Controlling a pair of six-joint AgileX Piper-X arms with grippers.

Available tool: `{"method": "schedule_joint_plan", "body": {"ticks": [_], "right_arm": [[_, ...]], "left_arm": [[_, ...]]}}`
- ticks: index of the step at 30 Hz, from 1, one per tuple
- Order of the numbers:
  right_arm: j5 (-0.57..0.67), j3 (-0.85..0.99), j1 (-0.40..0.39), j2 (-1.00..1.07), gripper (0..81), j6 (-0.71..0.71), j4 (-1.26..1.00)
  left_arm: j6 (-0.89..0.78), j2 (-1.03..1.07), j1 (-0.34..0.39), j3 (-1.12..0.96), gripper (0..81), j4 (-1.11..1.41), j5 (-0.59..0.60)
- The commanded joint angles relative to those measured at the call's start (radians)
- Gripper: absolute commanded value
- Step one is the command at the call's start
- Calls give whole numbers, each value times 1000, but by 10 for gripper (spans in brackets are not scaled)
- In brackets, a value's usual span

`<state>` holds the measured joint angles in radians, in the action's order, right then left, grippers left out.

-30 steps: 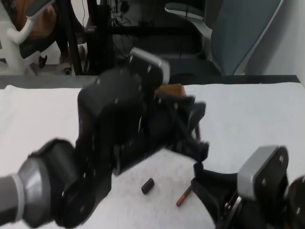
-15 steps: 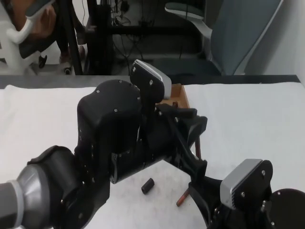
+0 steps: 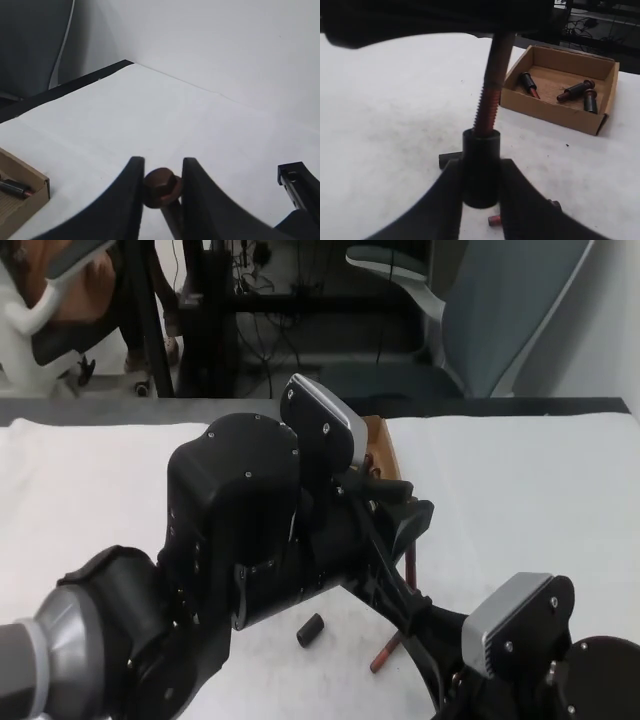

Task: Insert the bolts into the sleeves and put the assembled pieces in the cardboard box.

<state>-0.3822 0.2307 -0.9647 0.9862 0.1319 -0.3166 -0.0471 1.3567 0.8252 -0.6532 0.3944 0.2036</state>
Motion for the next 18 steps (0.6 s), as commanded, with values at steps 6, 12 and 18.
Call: {"method": "schedule_joint_plan", "body": {"ticks": [6, 12, 18], "right_arm": [[-86, 15, 5, -3, 4, -132, -153], [-124, 21, 9, -3, 4, -170, -171], [-130, 28, 47, -3, 4, -168, -171]], "left_arm": [[-1, -15, -1, -2, 32, -80, 8], [-31, -15, -1, -2, 671, -75, 8], [-12, -31, -11, -2, 700, -94, 8]]}}
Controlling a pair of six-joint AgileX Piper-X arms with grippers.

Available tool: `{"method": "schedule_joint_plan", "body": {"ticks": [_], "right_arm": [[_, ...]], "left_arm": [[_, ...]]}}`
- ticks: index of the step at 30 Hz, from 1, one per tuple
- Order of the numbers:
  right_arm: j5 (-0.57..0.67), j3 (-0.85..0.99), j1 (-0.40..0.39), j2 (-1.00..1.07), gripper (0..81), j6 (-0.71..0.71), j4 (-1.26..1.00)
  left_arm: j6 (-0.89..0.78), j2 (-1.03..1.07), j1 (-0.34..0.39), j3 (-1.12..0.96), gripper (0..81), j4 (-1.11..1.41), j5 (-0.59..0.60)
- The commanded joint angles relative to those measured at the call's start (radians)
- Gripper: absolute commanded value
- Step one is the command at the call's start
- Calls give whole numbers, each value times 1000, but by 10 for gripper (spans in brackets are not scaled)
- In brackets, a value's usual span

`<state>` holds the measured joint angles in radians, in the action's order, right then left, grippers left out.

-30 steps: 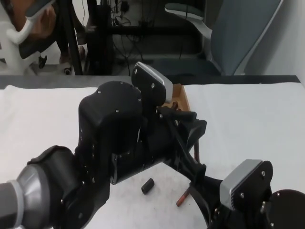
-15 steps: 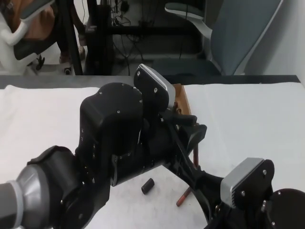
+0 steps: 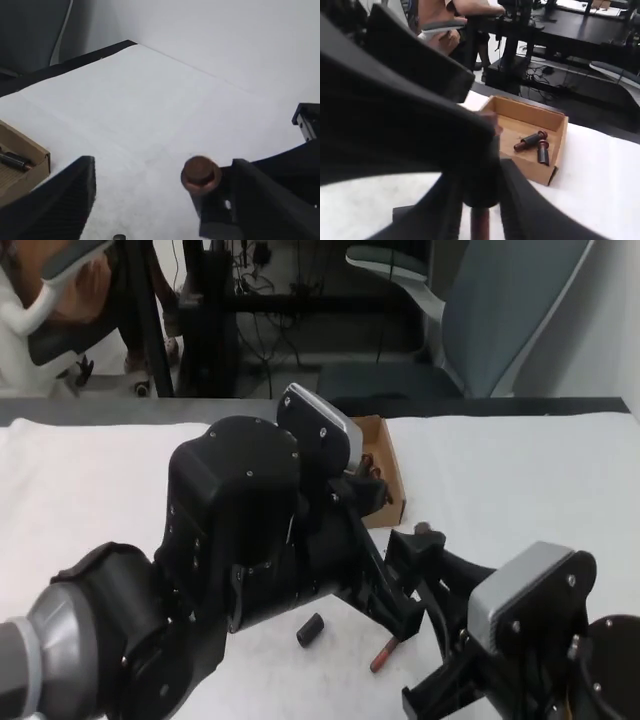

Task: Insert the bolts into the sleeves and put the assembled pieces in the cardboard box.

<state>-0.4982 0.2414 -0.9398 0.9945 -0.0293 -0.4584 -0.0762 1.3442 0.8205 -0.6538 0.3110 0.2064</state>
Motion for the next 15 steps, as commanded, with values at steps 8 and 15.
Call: {"method": "schedule_joint_plan", "body": {"ticks": [8, 15], "right_arm": [[99, 136, 226, -2, 4, 42, 224], [377, 451, 430, 183, 4, 52, 516]], "left_arm": [[264, -181, -151, -22, 700, -389, 8], [319, -44, -253, -66, 700, -519, 126]]}}
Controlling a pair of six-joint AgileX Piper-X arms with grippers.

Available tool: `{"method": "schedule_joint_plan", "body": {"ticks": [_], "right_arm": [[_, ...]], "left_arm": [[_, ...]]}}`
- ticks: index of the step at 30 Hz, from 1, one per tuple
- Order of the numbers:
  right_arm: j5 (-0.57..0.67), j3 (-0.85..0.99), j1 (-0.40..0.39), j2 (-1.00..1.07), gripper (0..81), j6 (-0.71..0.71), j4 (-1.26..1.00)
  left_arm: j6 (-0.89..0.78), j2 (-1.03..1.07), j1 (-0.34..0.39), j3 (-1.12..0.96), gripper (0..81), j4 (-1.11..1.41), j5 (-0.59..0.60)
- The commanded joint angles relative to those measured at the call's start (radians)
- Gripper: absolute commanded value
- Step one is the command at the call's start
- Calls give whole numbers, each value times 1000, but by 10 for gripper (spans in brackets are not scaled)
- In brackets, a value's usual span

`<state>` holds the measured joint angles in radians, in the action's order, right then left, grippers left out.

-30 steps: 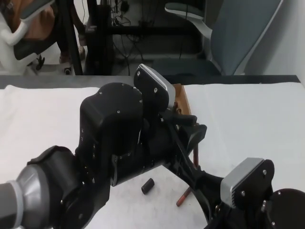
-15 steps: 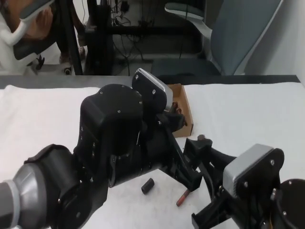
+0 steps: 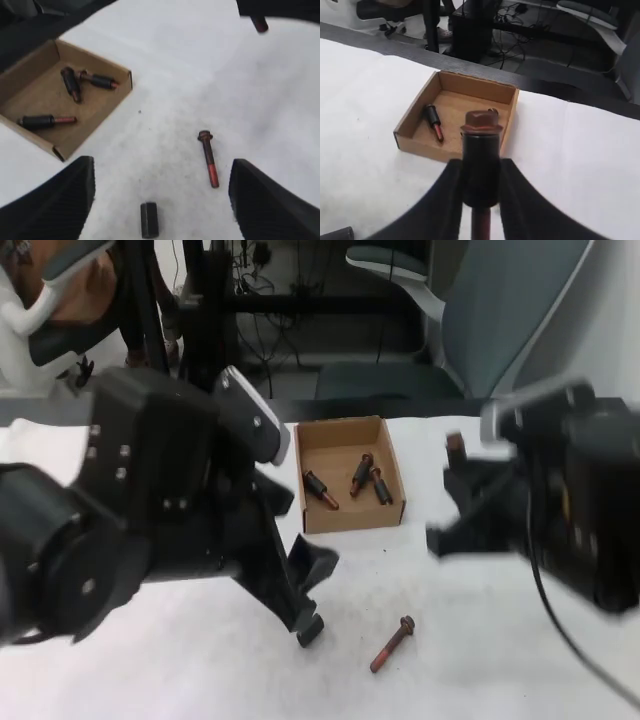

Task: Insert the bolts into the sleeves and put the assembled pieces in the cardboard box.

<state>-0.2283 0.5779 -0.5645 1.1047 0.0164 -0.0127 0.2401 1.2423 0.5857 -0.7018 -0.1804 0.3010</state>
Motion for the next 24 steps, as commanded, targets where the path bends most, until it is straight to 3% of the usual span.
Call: {"method": "schedule_joint_plan", "body": {"ticks": [1, 6, 12, 24], "right_arm": [[138, 159, 72, 119, 4, 6, 105], [242, 439, 140, 363, 4, -16, 287], [275, 730, 155, 622, 4, -45, 425], [273, 1116, 178, 1007, 4, -62, 627]], "left_arm": [[1, 86, -17, -29, 700, -40, 32], [53, 282, -14, -142, 700, -225, 19], [135, 447, -14, -281, 700, -372, -69], [198, 570, 3, -396, 700, -461, -65]]}}
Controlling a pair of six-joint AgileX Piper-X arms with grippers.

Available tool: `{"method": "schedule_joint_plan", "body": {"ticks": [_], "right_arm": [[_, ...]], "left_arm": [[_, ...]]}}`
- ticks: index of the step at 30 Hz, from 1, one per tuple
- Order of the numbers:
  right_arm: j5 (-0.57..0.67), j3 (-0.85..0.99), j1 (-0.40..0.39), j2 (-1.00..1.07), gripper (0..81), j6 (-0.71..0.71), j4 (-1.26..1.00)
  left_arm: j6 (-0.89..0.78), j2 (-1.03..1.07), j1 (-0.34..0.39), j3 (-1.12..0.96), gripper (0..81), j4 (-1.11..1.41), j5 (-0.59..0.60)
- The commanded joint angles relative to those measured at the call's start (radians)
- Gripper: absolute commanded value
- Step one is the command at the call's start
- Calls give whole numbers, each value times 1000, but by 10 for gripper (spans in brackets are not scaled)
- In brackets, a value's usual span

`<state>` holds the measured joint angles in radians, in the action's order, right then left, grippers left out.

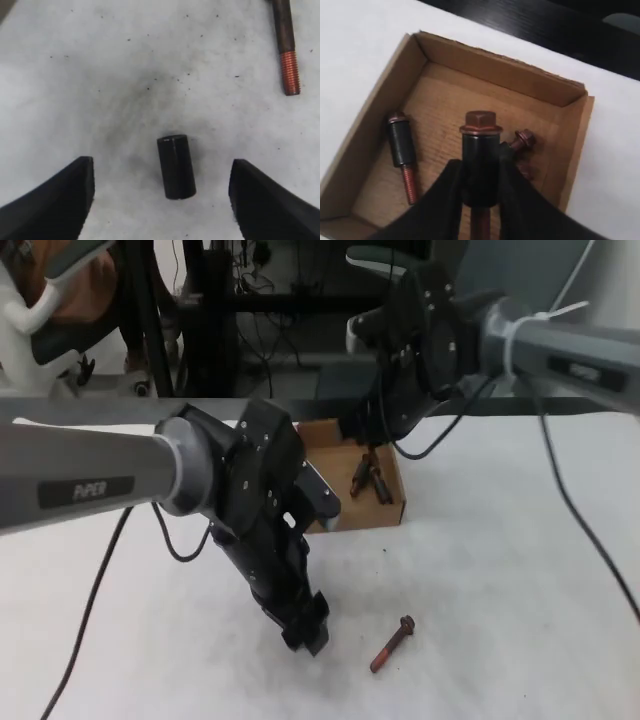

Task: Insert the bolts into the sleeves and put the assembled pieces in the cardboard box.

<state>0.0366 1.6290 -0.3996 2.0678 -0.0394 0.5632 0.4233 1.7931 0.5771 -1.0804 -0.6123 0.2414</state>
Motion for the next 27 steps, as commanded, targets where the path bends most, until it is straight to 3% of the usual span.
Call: {"method": "schedule_joint_plan", "body": {"ticks": [1, 3, 4, 5, 7, 8, 10, 12, 15, 19, 23, 27], "right_arm": [[11, 91, 16, 66, 1, -10, 71], [33, 126, 22, 95, 88, -17, 93], [43, 138, 26, 100, 200, -14, 99], [48, 141, 28, 100, 321, -13, 101], [53, 151, 31, 81, 686, 23, 121], [53, 155, 31, 68, 700, 53, 134], [53, 158, 31, 24, 700, 95, 190], [53, 154, 31, -32, 700, 109, 271], [20, 150, 28, -106, 627, 162, 385], [-6, 57, 3, -214, 630, 273, 409], [-151, -117, -56, -330, 630, 402, 384], [-208, -320, -126, -437, 630, 642, 296]], "left_arm": [[17, 30, 16, -19, 700, -29, -10], [26, 53, 27, -25, 700, -29, -5], [26, 63, 34, -25, 700, -29, -8], [26, 73, 42, -29, 700, -29, -7], [26, 92, 56, -31, 700, -32, -10], [26, 99, 64, -31, 694, -32, -15], [15, 102, 75, -31, 580, -37, -76], [2, 98, 78, -31, 370, -38, -117], [-19, 82, 73, -31, 20, -45, -121], [-79, 26, 57, -31, 18, -51, -114], [-79, -98, 21, 12, 18, 6, -51], [-144, -284, -46, 133, 18, 190, 25]]}}
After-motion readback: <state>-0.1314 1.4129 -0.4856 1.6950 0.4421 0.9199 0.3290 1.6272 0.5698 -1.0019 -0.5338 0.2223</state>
